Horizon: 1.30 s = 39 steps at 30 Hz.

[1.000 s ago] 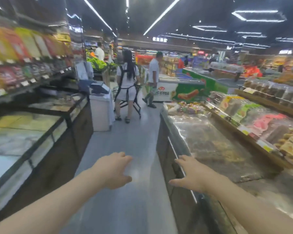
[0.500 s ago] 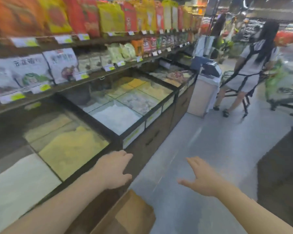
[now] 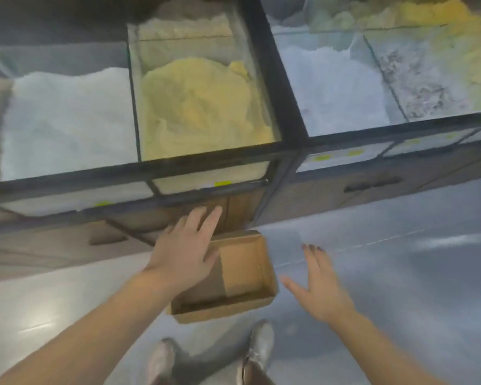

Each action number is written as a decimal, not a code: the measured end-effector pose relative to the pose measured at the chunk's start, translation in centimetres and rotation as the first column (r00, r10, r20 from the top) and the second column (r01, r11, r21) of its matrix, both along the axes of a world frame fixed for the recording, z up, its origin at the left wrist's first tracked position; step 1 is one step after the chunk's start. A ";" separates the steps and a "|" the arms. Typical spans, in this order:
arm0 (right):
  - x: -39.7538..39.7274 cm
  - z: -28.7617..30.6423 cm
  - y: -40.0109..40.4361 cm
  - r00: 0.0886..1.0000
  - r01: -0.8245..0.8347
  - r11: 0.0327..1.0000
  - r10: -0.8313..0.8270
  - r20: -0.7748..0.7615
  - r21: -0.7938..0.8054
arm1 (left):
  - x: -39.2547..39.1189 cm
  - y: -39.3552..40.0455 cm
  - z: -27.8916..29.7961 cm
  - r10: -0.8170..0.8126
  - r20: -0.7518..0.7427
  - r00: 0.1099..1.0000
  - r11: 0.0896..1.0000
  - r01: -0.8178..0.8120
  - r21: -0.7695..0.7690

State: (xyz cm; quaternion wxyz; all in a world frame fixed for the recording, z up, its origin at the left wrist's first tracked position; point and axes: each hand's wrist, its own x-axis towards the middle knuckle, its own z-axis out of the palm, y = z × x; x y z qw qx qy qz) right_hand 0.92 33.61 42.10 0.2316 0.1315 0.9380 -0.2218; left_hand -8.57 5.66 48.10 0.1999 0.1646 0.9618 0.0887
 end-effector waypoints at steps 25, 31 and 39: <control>-3.6 -53.1 2.4 0.982 -0.063 0.997 0.068 0.174 -0.035 | 8.1 -9.8 -58.7 0.471 0.032 0.881 0.881 -0.469 -0.053; -3.5 -55.4 2.8 0.995 -0.078 0.997 0.077 0.069 0.008 | 7.3 -10.8 -61.8 0.661 -0.033 0.749 0.732 -0.636 0.244; -3.5 -54.8 1.5 0.995 -0.054 0.997 0.050 0.091 0.045 | 7.8 -11.9 -62.1 0.627 0.147 0.765 0.747 -0.644 0.166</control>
